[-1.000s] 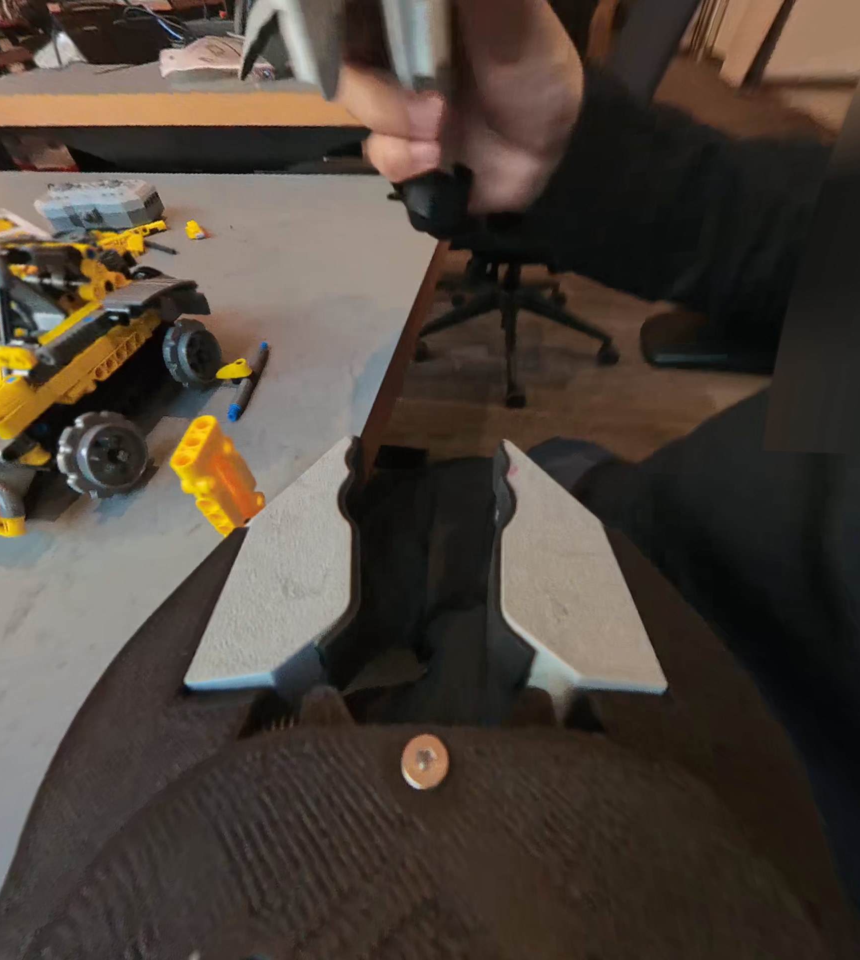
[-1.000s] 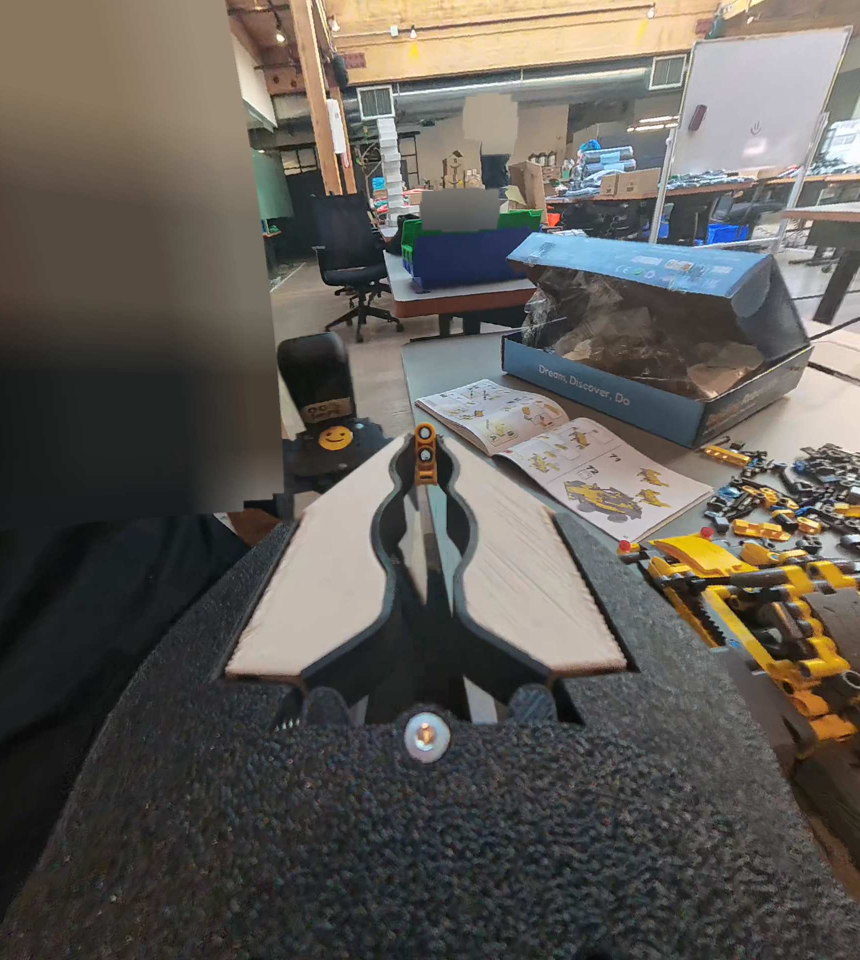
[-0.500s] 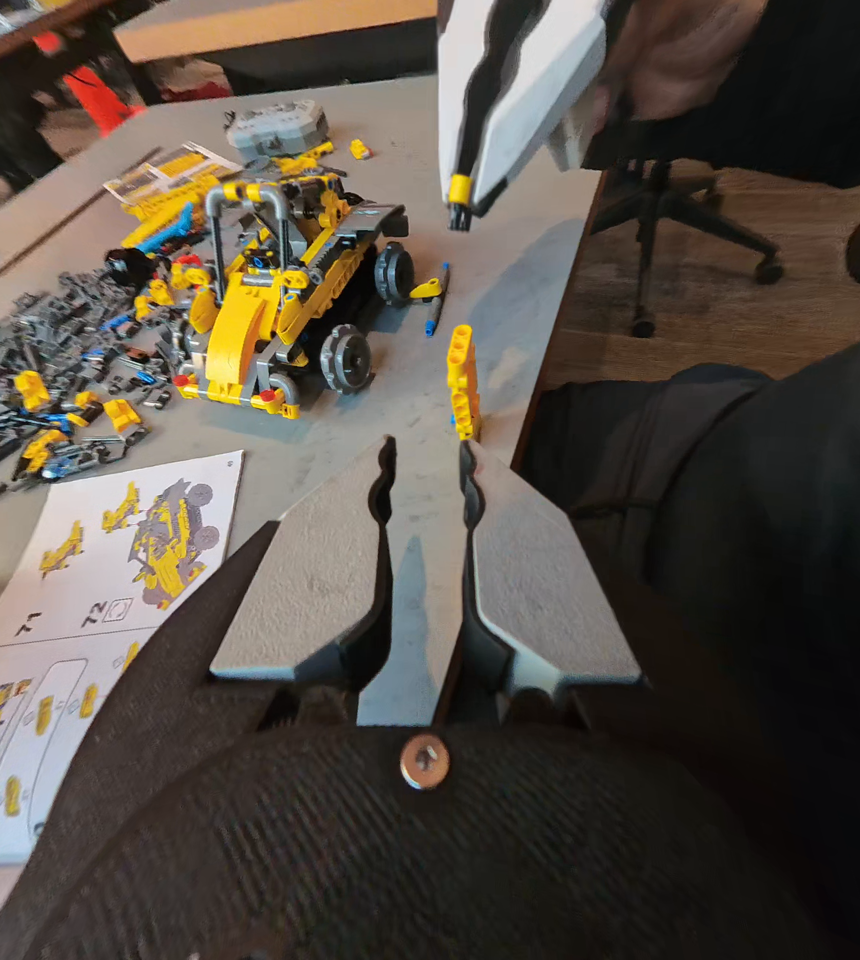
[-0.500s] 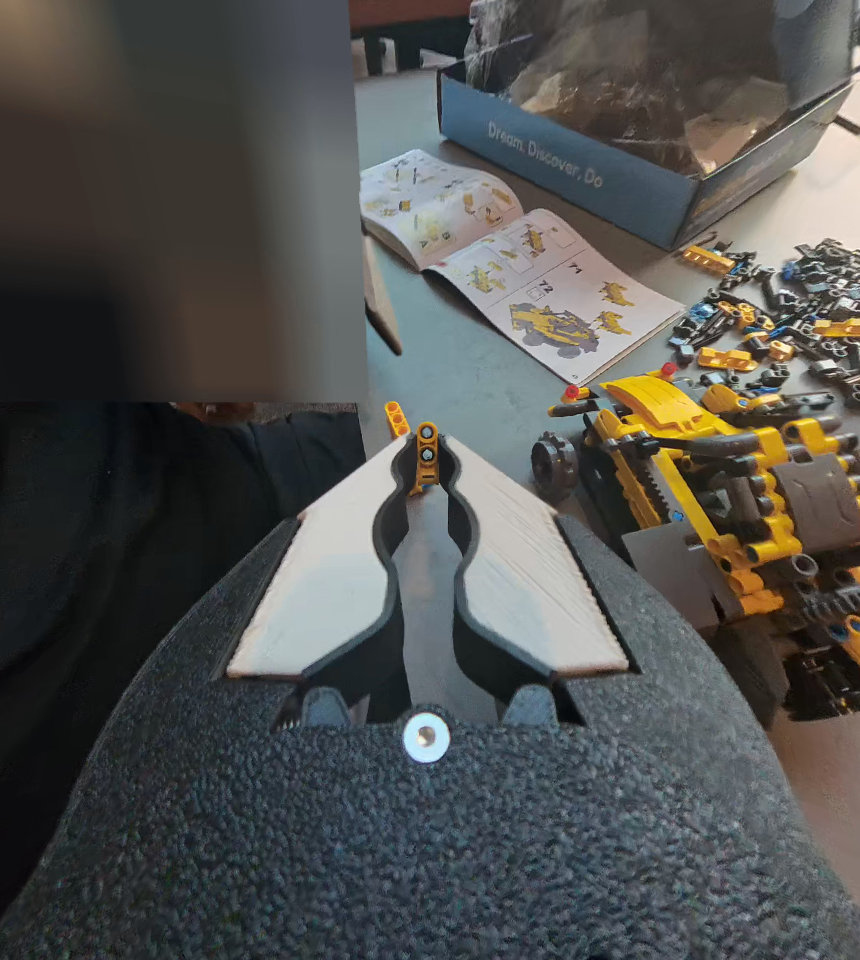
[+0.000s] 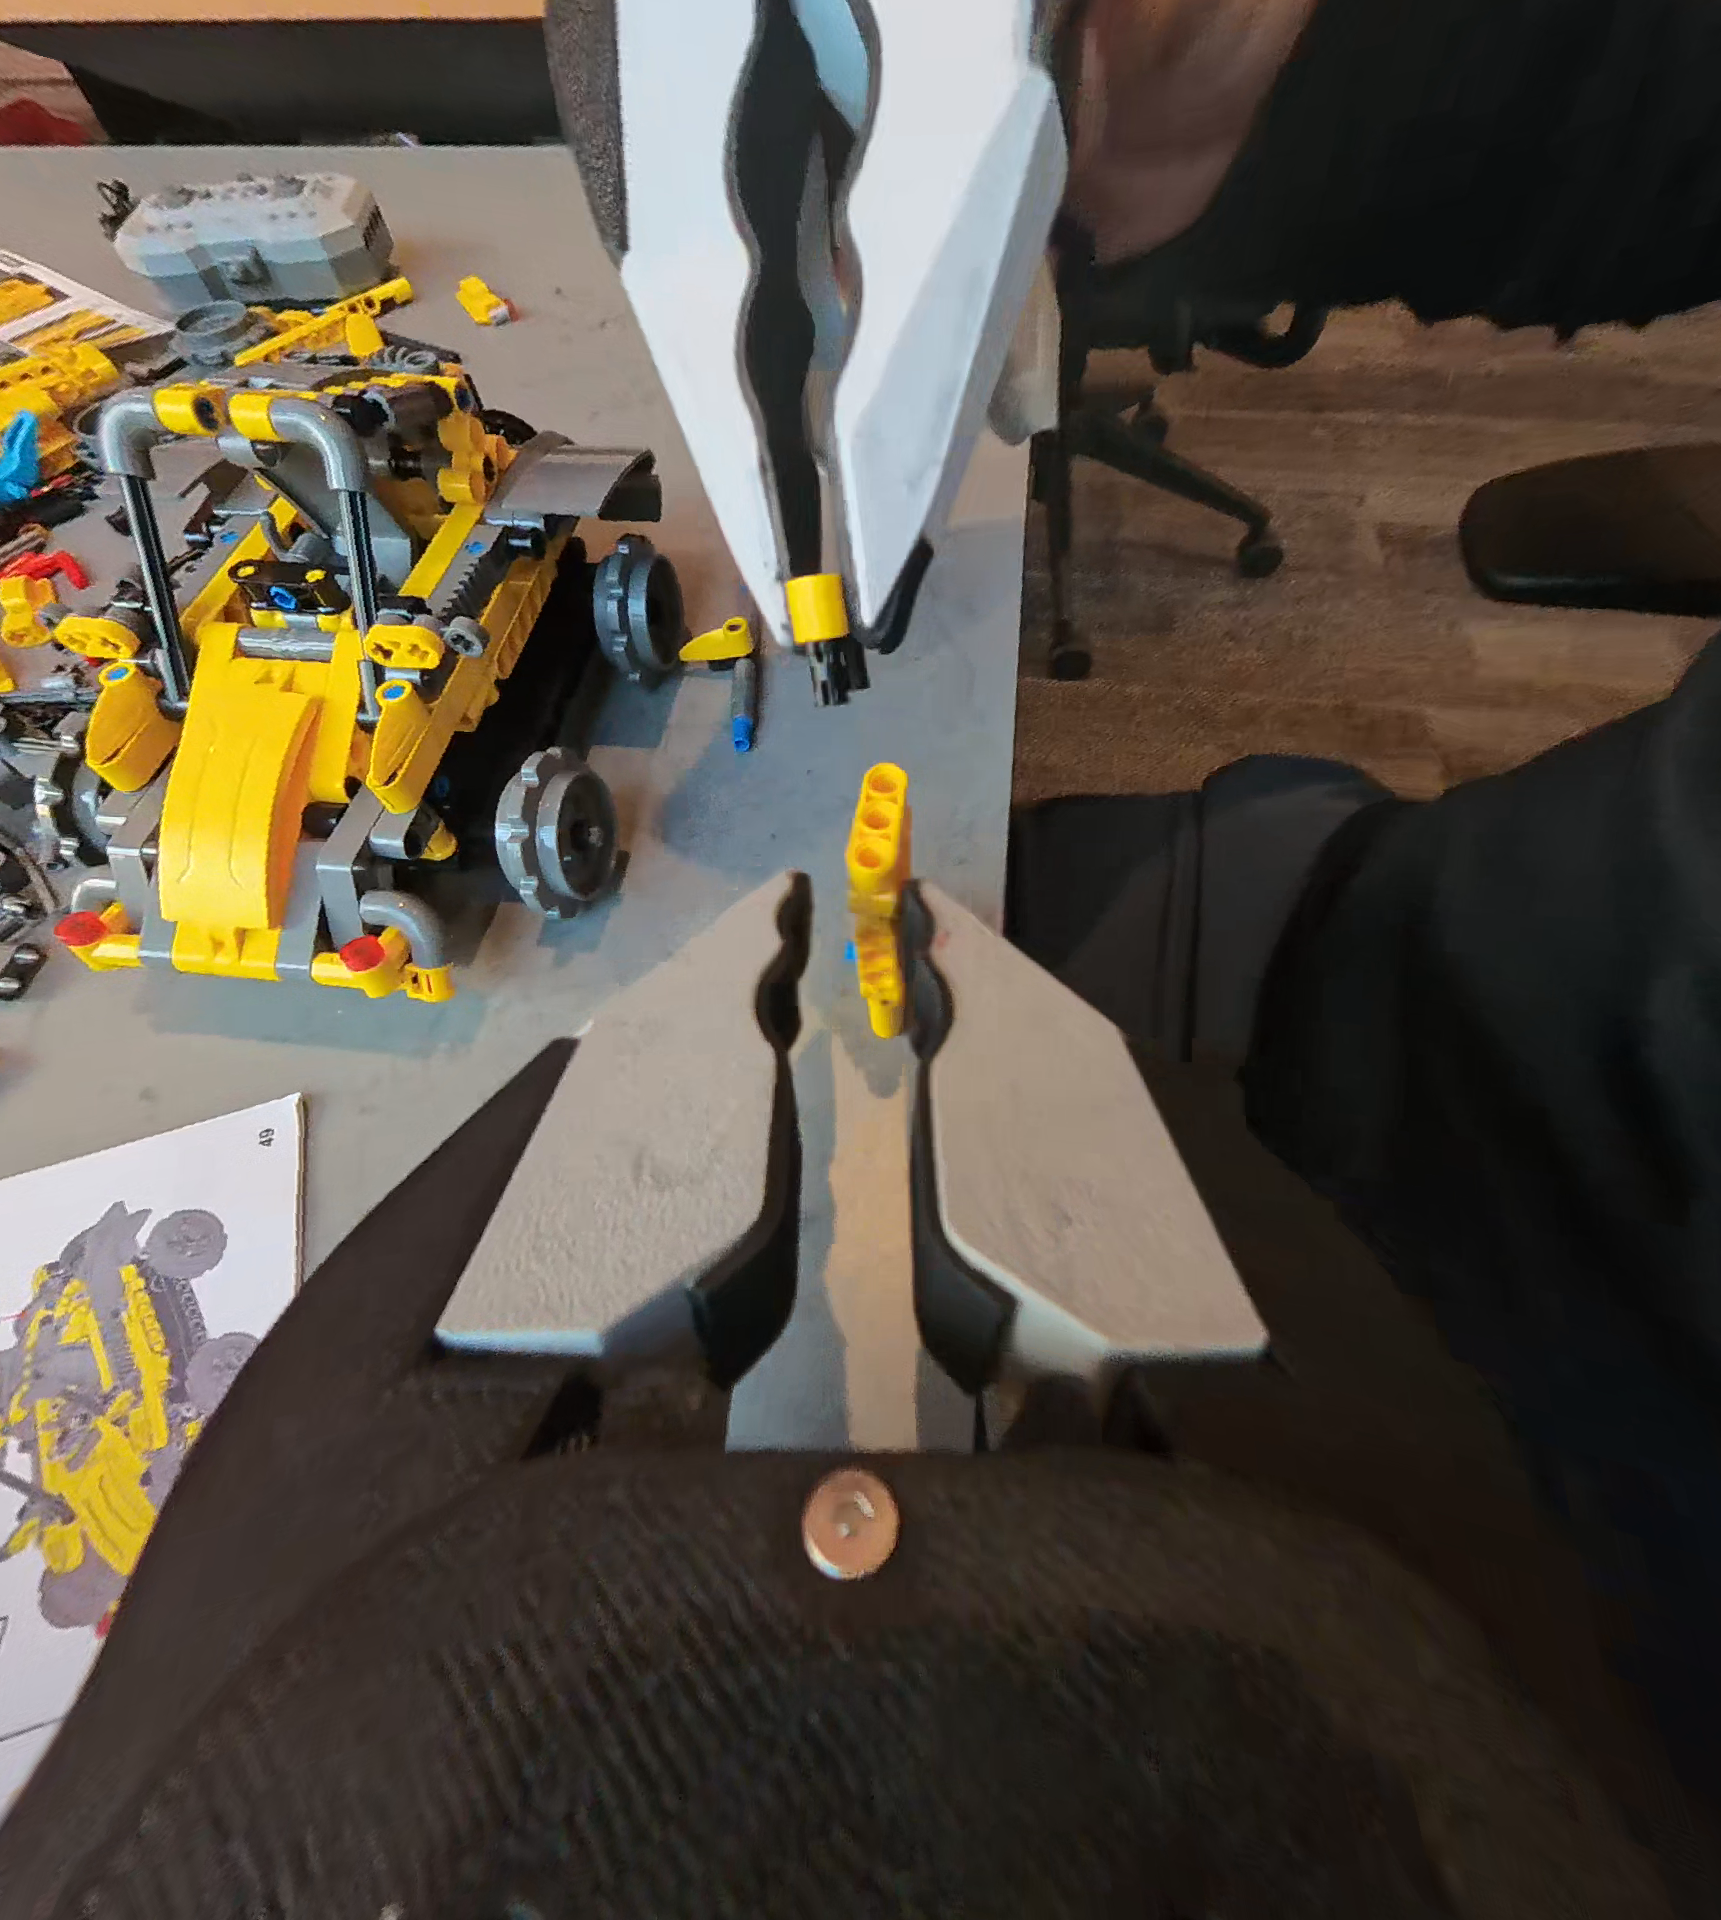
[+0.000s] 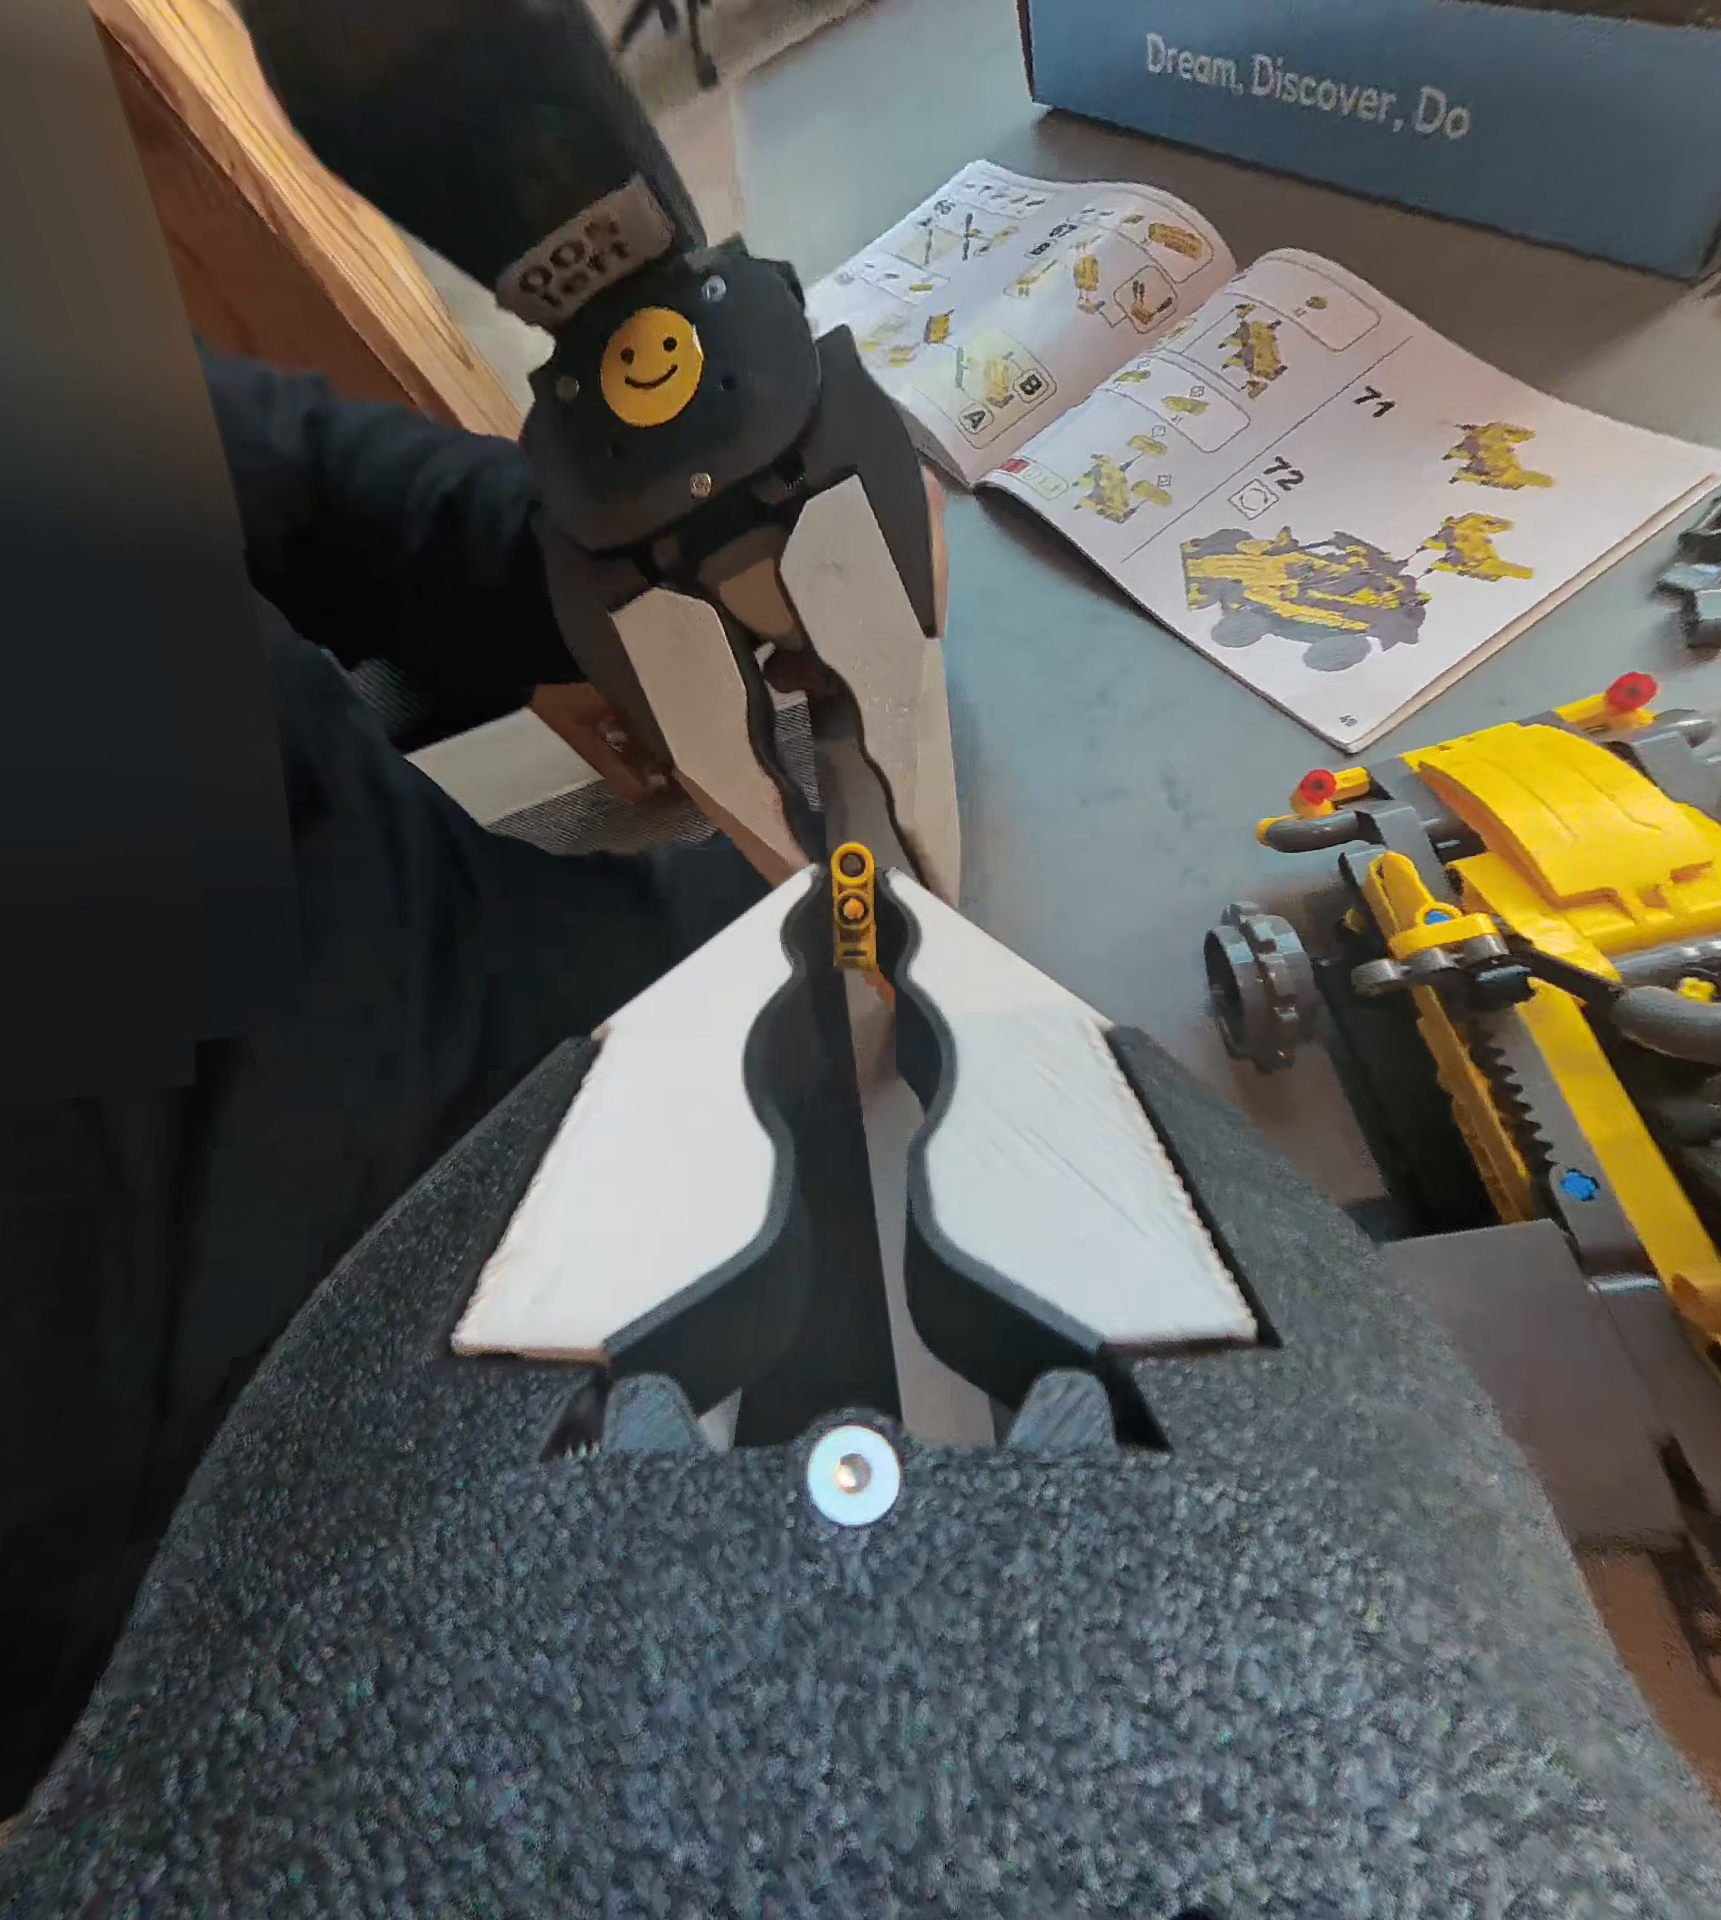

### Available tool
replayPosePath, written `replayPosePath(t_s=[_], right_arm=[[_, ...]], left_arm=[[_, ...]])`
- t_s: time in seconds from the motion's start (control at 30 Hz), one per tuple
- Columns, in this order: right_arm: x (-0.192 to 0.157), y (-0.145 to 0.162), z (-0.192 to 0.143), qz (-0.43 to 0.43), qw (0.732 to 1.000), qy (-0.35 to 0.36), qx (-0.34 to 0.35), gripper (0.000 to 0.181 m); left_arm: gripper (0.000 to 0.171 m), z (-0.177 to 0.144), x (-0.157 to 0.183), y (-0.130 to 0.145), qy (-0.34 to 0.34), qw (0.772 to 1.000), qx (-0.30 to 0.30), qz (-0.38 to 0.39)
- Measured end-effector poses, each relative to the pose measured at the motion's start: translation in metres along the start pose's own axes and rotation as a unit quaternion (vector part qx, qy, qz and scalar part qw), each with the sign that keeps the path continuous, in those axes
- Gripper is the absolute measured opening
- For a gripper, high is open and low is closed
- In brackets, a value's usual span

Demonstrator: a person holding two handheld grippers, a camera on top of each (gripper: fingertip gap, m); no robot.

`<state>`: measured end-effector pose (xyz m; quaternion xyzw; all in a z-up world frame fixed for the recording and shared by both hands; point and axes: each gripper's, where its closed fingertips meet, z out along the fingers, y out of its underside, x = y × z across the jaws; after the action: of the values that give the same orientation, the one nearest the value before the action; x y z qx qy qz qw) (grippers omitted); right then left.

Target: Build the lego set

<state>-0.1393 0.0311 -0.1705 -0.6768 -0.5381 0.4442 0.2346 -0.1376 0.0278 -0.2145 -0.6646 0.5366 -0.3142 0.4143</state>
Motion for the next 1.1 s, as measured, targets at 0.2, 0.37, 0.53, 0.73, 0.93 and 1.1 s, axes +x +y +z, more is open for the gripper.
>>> replayPosePath(t_s=[0.2, 0.37, 0.53, 0.73, 0.93, 1.1], right_arm=[[0.005, 0.003, 0.008, 0.058, 0.998, -0.031, -0.012, 0.007], [0.007, 0.005, 0.008, 0.102, 0.994, -0.025, -0.015, 0.007], [0.007, 0.011, 0.009, 0.087, 0.995, 0.016, -0.051, 0.008], [0.009, 0.013, 0.011, 0.080, 0.993, 0.041, -0.076, 0.007], [0.005, 0.011, 0.010, 0.086, 0.992, 0.037, -0.081, 0.008], [0.007, 0.015, 0.009, 0.078, 0.991, 0.053, -0.098, 0.007]], left_arm=[[0.006, 0.004, -0.001, 0.001, 0.008, 1.000, -0.006, 0.004], [0.005, 0.005, -0.006, 0.000, 0.021, 1.000, -0.005, 0.004], [0.005, 0.006, -0.006, 0.000, 0.038, 0.999, -0.005, -0.003], [0.006, 0.007, -0.002, 0.000, 0.042, 0.999, -0.005, 0.009], [0.006, 0.007, -0.004, 0.000, 0.047, 0.999, -0.006, -0.003], [0.006, 0.008, -0.003, 0.000, 0.051, 0.999, -0.006, -0.001]])
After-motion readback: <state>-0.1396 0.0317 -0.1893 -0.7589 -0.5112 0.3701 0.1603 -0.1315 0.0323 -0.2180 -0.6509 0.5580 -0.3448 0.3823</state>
